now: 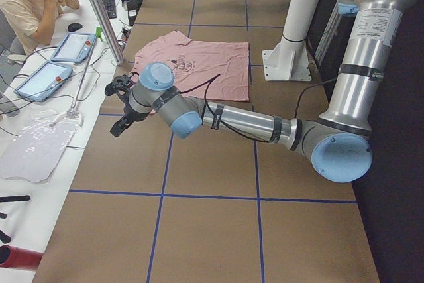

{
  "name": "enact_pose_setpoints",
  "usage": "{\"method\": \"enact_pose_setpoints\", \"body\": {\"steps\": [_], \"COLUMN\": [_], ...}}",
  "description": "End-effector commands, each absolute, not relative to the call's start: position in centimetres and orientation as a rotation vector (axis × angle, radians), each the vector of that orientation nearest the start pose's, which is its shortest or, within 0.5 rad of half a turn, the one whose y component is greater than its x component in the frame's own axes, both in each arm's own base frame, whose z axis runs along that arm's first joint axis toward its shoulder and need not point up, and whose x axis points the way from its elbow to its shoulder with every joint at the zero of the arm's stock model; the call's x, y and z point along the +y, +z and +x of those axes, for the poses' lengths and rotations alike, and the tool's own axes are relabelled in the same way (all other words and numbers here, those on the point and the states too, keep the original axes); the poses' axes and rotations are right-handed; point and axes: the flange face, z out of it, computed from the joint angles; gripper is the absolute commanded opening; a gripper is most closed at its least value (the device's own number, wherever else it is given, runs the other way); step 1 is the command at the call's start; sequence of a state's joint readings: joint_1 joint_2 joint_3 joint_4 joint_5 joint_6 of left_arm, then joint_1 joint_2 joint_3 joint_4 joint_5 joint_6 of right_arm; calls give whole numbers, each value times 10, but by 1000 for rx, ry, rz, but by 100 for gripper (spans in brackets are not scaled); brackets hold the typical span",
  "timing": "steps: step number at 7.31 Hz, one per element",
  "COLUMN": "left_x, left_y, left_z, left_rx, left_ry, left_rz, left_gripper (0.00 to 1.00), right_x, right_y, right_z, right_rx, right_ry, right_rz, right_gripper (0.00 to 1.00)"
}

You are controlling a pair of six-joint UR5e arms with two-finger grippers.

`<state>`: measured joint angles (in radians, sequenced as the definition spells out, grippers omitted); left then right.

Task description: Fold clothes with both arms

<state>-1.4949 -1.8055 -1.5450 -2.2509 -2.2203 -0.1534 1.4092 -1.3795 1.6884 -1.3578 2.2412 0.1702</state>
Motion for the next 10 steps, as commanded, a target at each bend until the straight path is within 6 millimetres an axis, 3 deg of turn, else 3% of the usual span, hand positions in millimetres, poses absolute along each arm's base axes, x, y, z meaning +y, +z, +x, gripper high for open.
{"method": "enact_pose_setpoints", "body": {"steps": [1,2,3,4,5,6,7,9,10], "left_x": [-618,-617,-616,-615,-614,-613,-613,-613,-612], "left_y": [454,454,452,455,455,454,453,454,454], "left_z": [-6,6,7,6,6,6,6,6,6], "left_rx": [741,748,751,750,750,749,751,751,753], "left_ry": [191,207,212,211,212,214,215,215,219], "left_rz": [798,792,797,793,794,796,797,797,813], "left_gripper": [100,100,100,100,100,100,100,100,100], "right_x": [-610,-618,-613,-607,-602,-615,-613,-613,-617], "right_y": [437,402,390,385,395,397,415,428,424], "right_z": [-90,-144,-205,-251,-299,-330,-361,-386,-402], "right_rx": [-830,-838,-798,-809,-841,-806,-764,-762,-771], "right_ry": [-22,39,117,165,205,236,258,291,304], "right_rz": [362,372,381,439,430,468,454,464,485], "right_gripper": [100,100,100,95,88,78,65,64,64]}}
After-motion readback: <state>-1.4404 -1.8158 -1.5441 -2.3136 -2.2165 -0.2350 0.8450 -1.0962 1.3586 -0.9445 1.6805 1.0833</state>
